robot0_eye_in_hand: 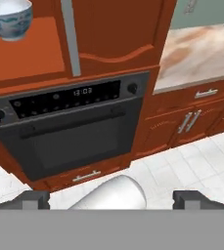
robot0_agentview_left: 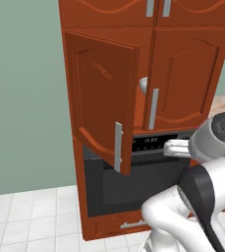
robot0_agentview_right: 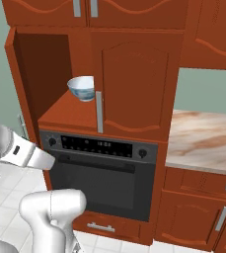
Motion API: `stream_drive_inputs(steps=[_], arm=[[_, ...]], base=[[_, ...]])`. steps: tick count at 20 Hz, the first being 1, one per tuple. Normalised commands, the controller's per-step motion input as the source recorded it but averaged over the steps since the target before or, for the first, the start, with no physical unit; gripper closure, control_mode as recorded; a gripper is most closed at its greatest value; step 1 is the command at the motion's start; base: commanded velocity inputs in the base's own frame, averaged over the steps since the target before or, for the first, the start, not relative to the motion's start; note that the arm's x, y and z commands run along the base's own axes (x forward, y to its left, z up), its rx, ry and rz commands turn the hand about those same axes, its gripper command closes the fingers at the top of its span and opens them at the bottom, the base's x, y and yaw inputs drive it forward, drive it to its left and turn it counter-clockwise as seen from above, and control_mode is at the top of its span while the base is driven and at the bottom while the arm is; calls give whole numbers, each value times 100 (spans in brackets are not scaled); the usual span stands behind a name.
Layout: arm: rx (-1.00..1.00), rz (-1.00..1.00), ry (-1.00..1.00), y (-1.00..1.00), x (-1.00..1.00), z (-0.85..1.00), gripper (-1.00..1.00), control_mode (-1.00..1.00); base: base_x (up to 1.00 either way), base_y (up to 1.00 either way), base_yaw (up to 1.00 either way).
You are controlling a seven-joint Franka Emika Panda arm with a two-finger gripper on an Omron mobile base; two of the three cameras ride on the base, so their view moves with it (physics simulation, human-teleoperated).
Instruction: Move the bowls from the cabinet to the plates on the dining table.
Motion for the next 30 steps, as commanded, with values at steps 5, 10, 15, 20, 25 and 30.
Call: stream_drive_inputs(steps=[5, 10, 15, 20, 25, 30], arm=[[39, 8, 3, -48, 21, -22, -100, -100], [33, 10, 1, -15, 51, -30, -100, -100], [22, 7, -2, 1, 60, -33, -100, -100], [15, 2, -3, 21, 62, -32, -100, -100], [10, 0, -5, 35, 68, -32, -100, -100], [7, 0, -6, 42, 60, -28, -100, -100]], base=[[0, 0, 0], [0, 0, 0], [0, 0, 0], [0, 0, 0], [0, 0, 0], [0, 0, 0]])
